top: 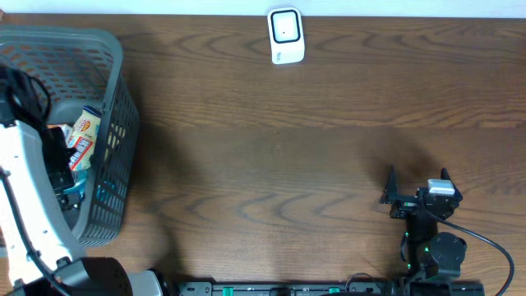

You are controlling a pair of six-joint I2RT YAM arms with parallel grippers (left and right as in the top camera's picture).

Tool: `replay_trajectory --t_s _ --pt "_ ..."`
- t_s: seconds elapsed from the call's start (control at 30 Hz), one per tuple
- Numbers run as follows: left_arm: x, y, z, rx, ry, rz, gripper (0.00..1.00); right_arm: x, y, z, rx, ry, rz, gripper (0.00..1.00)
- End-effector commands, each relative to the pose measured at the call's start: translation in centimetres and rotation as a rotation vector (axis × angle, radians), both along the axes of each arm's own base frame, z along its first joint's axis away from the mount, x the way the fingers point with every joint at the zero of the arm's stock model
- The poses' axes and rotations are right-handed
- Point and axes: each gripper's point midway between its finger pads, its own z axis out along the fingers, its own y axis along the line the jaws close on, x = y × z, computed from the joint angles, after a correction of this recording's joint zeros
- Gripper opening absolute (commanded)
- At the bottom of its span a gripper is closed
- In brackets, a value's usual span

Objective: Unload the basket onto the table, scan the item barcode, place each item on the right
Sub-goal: 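Lower the left gripper into the basket and grasp the blue mouthwash bottle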

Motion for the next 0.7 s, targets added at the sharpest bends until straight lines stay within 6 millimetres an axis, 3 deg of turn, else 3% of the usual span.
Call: replay_trajectory --t_s 0.0,0.33,0.67 --pt "-0.3 0.3 -1.6 0.012 0.032 0.042 1.00 0.0 -0.1 -0.1 -0.008 0.001 -0.002 0.99" --pt "0.8 0.8 -5.3 0.015 0.027 0.042 0.99 0.0 -0.1 -0.1 -0.008 0.001 -0.002 0.99" --pt "2.2 1.6 -7.0 0.037 -0.021 0.044 1.00 0.0 -0.1 -0.1 -0.008 0.001 -0.002 0.99"
